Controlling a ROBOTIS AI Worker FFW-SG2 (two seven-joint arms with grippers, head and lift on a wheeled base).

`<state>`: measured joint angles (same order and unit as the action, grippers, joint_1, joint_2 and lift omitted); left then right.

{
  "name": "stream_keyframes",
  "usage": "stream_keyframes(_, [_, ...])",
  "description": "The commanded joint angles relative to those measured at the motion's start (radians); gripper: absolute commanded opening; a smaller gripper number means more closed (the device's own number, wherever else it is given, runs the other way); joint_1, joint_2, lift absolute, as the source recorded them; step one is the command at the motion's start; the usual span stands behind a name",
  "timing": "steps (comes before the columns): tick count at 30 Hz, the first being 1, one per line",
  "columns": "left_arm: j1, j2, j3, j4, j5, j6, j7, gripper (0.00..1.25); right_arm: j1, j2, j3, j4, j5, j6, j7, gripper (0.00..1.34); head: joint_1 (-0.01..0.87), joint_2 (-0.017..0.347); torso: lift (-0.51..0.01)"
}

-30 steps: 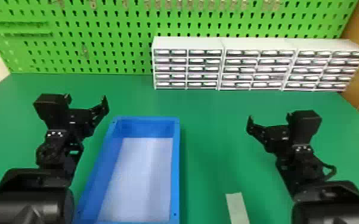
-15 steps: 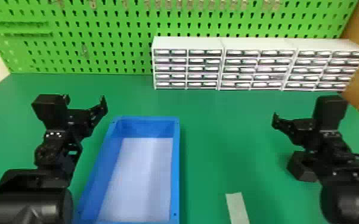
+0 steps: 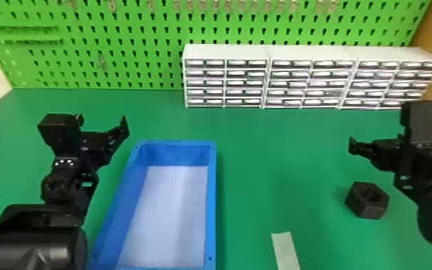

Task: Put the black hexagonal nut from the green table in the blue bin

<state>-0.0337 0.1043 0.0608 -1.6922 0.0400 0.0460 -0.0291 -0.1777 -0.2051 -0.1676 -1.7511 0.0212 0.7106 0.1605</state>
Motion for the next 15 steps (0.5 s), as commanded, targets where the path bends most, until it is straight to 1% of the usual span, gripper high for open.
stream_keyframes(1, [0.000,0.000,-0.001,0.000,0.000,0.000,0.000,1.00,-0.034,-0.016,-0.007,-0.005,0.049,0.115,0.067,1.27,0.686,0.052,-0.097])
stream_keyframes(2, [-0.002,0.000,-0.001,0.000,-0.002,0.000,0.000,1.00,-0.040,-0.019,-0.007,-0.005,0.066,0.138,0.086,1.27,0.686,0.052,-0.097])
stream_keyframes(7, [-0.002,0.000,0.001,-0.001,-0.003,0.000,0.000,1.00,-0.052,-0.033,-0.004,-0.005,0.085,0.194,0.106,1.27,0.686,0.052,-0.097])
stream_keyframes(10, [-0.002,0.000,0.001,-0.001,-0.005,0.000,0.000,1.00,-0.069,-0.050,-0.003,-0.005,0.106,0.251,0.143,1.27,0.686,0.052,-0.097])
stream_keyframes(15, [-0.002,0.002,0.001,-0.001,-0.008,0.000,0.000,1.00,-0.103,-0.083,0.017,0.002,0.187,0.342,0.221,1.27,0.686,0.052,-0.097])
